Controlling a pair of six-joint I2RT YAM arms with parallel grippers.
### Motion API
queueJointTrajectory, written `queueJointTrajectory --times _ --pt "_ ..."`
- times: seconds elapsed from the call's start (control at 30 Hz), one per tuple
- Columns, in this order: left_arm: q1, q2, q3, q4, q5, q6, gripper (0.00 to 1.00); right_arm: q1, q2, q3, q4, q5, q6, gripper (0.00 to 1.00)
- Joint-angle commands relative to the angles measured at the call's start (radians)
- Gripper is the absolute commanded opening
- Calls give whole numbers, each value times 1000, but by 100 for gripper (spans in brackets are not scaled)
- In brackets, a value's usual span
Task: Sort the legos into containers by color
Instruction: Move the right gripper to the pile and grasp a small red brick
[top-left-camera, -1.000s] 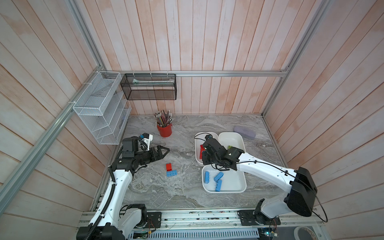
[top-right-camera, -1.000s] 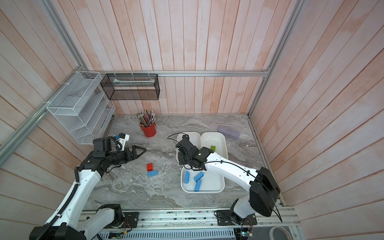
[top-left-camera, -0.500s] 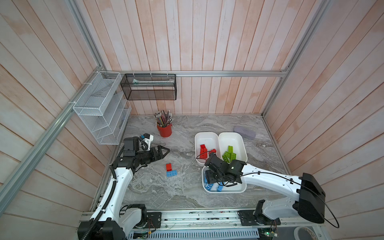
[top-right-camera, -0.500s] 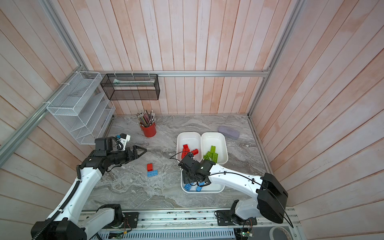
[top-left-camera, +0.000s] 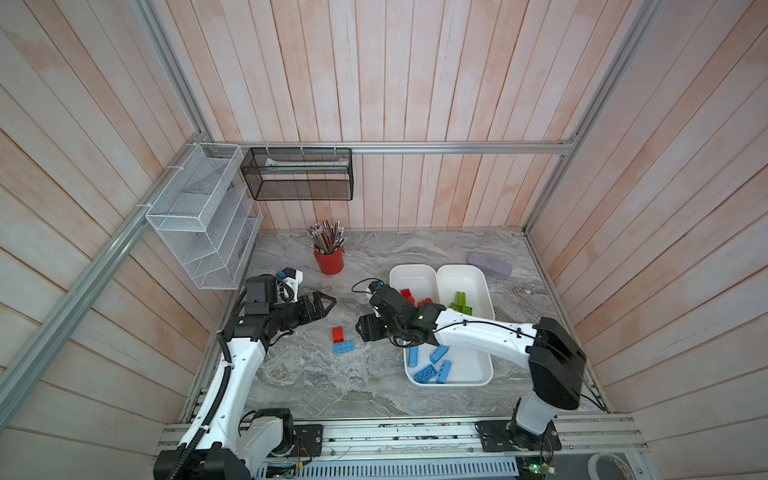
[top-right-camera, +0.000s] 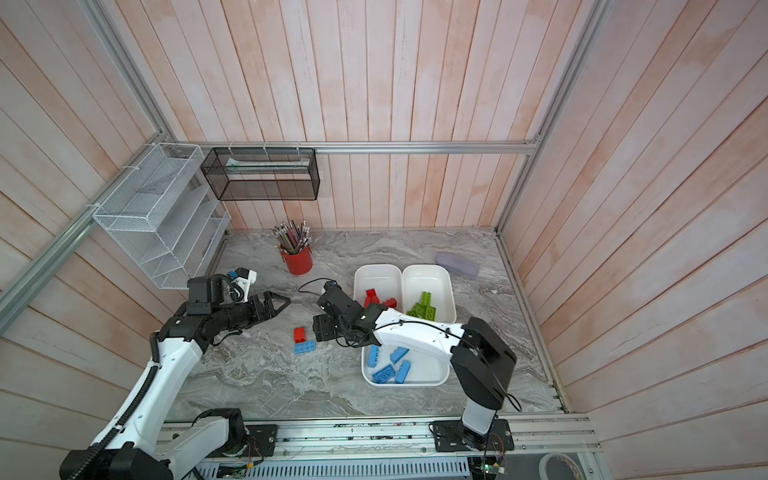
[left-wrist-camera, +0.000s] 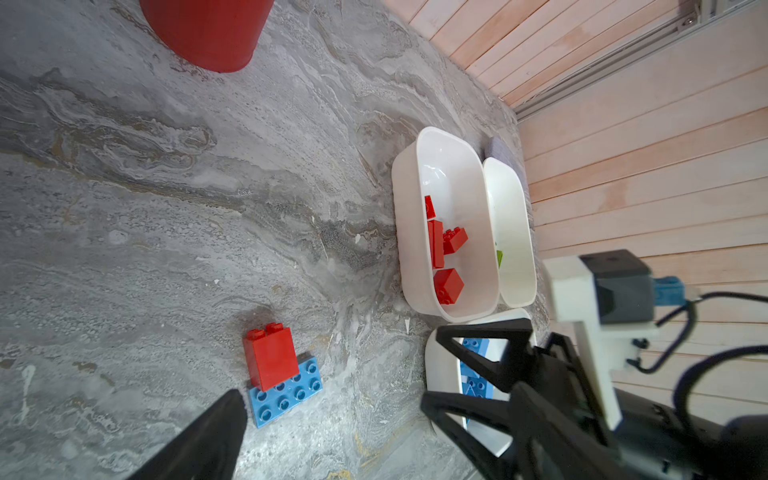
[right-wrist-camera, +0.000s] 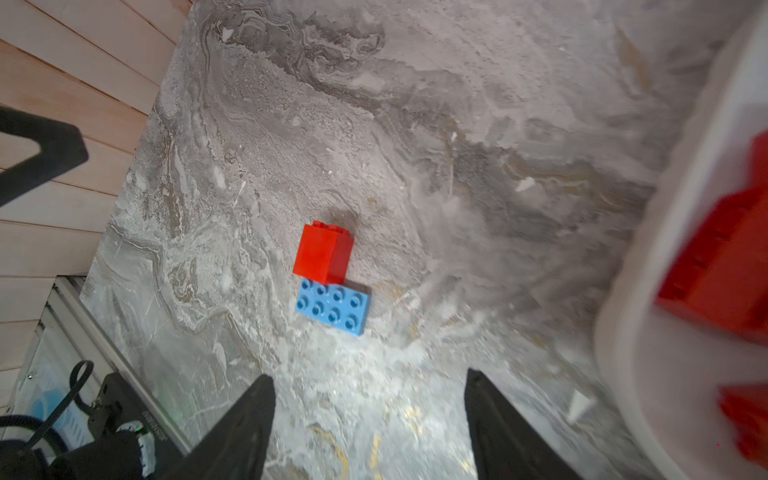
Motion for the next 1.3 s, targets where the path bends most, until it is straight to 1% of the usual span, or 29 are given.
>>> queueJointTrajectory --times 0.0,0.07,0.2,0.27,0.33,0.4,0.53,0.77,0.93,1.13,1.27 --pt "8 -10 3 -10 -47 3 100 31 101 103 55 -31 -8 72" --pt "12 -10 -4 -11 -63 5 100 37 170 162 44 -23 -9 72" --pt "25 -11 -11 -12 -87 13 100 40 285 260 11 30 22 72" --pt "42 -14 -16 -17 -99 25 100 42 323 284 12 34 31 72" --pt "60 -14 -25 -21 -85 32 100 46 358 308 9 35 36 71" --pt "66 -21 -38 -18 -84 28 100 53 385 335 -12 59 30 69" --pt "75 -38 -68 -7 -78 16 100 61 422 358 -31 75 41 64" --pt "77 -63 -82 -3 -60 10 100 80 484 440 -99 99 24 58" --pt "78 -64 -90 7 -41 12 100 92 515 483 -186 157 21 49" --pt "77 -74 -105 20 2 4 100 92 513 472 -211 162 18 37" --pt "78 -79 -94 6 -6 9 100 91 530 495 -236 156 19 36"
